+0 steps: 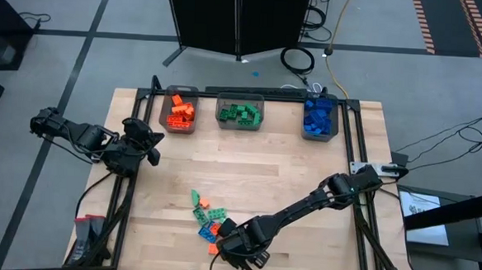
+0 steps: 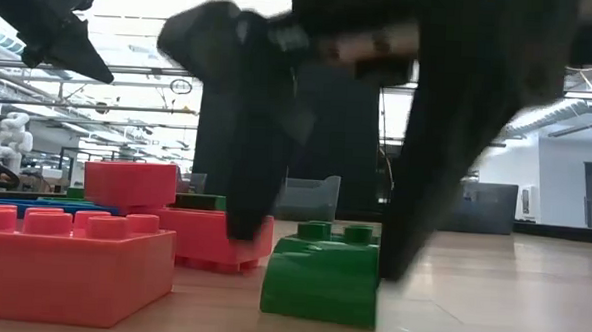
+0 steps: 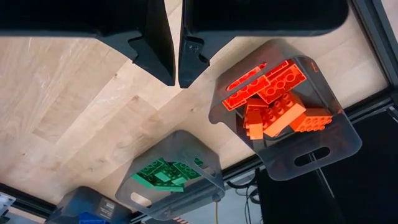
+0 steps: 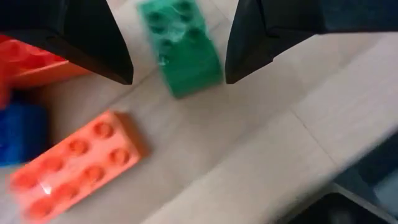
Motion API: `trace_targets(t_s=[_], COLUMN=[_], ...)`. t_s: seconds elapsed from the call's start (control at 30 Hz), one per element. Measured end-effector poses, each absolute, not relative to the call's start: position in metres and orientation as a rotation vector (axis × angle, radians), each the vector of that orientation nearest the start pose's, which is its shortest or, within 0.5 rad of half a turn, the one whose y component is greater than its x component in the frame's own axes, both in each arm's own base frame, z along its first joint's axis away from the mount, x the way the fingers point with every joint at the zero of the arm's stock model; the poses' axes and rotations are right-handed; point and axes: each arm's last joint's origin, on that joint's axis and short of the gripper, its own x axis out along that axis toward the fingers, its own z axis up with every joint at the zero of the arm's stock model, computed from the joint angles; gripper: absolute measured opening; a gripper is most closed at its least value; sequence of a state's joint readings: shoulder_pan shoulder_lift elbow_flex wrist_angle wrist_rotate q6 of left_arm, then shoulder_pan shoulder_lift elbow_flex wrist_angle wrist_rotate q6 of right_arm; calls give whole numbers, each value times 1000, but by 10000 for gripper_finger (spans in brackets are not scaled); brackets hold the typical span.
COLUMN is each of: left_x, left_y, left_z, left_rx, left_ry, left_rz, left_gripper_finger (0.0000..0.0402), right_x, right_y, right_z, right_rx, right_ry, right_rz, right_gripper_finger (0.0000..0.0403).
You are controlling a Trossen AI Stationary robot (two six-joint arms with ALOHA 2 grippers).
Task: Sort blocks
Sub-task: Put the green piece into the middle black bin
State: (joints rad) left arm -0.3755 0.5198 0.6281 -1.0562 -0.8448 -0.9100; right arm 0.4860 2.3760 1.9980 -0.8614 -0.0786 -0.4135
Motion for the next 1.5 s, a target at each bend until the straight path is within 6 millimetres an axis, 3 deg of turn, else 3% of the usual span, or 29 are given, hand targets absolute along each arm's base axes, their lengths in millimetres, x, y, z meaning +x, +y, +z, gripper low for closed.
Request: trace_targets(t_s=[0.1, 0.3, 0.63, 0.9, 1.13, 1.5], left_x=[81, 82, 83, 83, 83, 85], left_y=[-9, -9, -9, -9, -9, -10], left_z=[250, 250, 249, 249, 249, 249], left_rx=[-300, -296, -292, -289, -278, -271], left_ry=[511, 515, 517, 518, 518, 519], left_rz=[728, 729, 731, 733, 735, 747], left_gripper_finger=[23, 23, 23, 23, 23, 23], right_x=[434, 432, 430, 431, 434, 448], right_y=[231, 230, 225, 224, 215, 191], right_z=[147, 140, 138, 139, 161, 235], right_rx=[-609, -608, -669, -657, -665, -656], right_ry=[1161, 1211, 1254, 1257, 1277, 1208], right_rz=[748, 742, 673, 636, 517, 452], right_gripper_finger=[254, 247, 123, 123, 123, 123])
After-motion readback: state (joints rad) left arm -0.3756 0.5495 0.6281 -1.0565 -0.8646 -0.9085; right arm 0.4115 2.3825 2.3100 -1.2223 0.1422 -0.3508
